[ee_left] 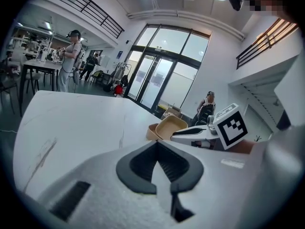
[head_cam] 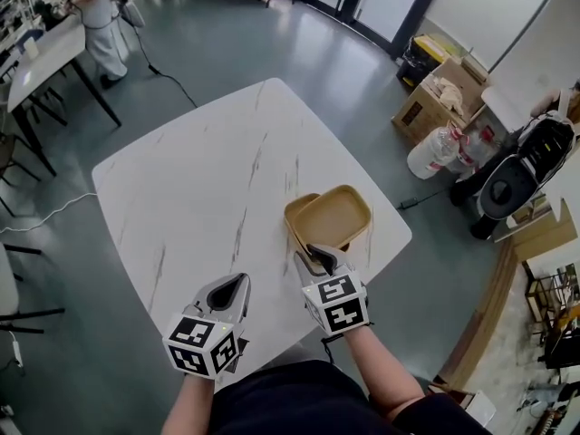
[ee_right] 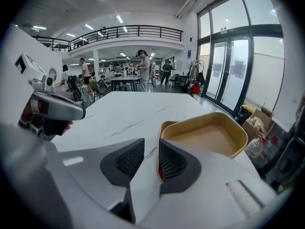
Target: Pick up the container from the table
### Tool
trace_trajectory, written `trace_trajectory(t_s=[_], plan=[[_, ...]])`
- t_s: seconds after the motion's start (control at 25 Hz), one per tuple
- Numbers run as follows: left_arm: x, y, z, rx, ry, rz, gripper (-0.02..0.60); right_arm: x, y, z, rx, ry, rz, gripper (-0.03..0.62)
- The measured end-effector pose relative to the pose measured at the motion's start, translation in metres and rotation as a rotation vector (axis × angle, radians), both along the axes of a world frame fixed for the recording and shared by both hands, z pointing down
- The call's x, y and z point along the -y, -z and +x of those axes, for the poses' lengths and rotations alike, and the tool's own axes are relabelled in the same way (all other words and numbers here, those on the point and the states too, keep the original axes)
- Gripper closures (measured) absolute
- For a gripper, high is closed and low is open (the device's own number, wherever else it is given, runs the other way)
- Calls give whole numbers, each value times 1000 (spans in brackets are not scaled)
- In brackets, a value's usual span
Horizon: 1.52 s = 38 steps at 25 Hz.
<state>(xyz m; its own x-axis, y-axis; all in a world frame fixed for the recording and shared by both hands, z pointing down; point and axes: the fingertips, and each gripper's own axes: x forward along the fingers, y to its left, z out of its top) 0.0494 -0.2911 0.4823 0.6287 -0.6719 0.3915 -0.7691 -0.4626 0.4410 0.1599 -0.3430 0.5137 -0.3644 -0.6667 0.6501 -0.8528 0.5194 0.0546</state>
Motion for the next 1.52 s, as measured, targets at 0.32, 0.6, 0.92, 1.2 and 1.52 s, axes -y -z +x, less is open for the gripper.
trace_trajectory(t_s=[0.32, 0.6, 0.92, 1.2, 1.52], plan=[[11, -9, -3, 7, 19, -12, 581, 11, -20, -1, -187, 51, -20, 468], [21, -13, -6, 11, 17, -14, 581, 19, -32, 6, -273, 61, -54, 464], [28, -17, -16, 13, 28, -26, 581, 17, -56, 8, -323, 77, -144, 457], [29, -23, -21, 26, 32, -38, 581, 22, -60, 13, -356, 46, -131, 514], [24, -21, -20, 44, 27, -40, 581, 17, -54, 14, -358, 50, -108, 526]])
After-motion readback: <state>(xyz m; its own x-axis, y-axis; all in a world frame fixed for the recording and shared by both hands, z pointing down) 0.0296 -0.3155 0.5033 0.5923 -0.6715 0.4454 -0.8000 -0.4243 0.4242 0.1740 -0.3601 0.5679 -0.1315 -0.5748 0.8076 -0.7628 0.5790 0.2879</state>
